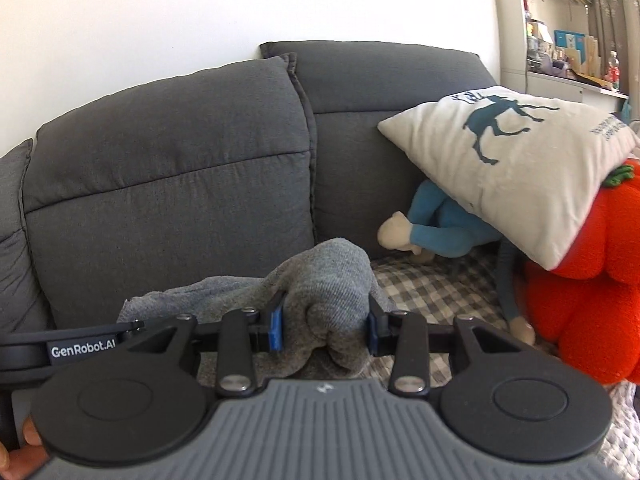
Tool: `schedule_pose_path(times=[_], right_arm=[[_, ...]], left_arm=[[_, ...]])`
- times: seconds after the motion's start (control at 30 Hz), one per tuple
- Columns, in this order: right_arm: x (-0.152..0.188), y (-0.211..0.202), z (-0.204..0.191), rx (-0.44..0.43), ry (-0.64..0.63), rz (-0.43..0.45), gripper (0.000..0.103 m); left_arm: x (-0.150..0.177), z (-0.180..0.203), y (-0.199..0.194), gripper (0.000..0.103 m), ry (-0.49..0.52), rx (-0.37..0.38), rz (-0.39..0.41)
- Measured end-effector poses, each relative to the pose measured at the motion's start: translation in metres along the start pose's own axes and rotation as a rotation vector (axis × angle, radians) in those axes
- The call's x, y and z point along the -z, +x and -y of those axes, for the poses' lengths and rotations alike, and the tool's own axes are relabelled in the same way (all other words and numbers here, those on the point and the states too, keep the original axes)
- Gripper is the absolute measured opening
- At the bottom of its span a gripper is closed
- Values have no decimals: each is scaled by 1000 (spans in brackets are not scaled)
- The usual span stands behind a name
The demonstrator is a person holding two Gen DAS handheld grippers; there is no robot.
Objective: Fold clothes
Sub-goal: 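Lift the held strip end with both grippers and fold it over the strip, then lower the folded end onto the strip and open both grippers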
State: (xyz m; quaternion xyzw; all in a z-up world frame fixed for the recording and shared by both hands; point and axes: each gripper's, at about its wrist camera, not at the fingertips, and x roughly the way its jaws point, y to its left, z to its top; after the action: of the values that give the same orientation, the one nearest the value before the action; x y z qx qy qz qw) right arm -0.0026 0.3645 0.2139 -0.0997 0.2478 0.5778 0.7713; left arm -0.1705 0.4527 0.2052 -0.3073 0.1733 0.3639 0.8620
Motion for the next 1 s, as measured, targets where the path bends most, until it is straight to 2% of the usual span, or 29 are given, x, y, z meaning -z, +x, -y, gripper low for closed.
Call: schedule_pose_path(times=[0.23,0.33,0.43,0.57,0.8,0.87,0.93,1.0], right_arm=[[8,59,3,-166,-15,28,41],[17,78,8,-220,-26,30,41],[31,93,15,-240,-42,-3,41],[56,104,32,-233,-49,-68,41],[100,105,68,-193,-6,-191,41],[110,104,77,-181,12,-221,42],[120,107,84,-169,27,-257,43],[130,111,91,-157,42,-292,44]], left_arm=[[0,-25,18,15,32,-132,91],[13,-27,26,15,63,-179,125],[34,-24,41,15,93,-225,128],[72,-18,62,16,120,-244,85],[137,-4,85,16,96,-202,-32],[151,-2,89,17,67,-190,-61],[164,-7,95,17,-8,-163,-122],[173,-15,96,18,-72,-143,-146]])
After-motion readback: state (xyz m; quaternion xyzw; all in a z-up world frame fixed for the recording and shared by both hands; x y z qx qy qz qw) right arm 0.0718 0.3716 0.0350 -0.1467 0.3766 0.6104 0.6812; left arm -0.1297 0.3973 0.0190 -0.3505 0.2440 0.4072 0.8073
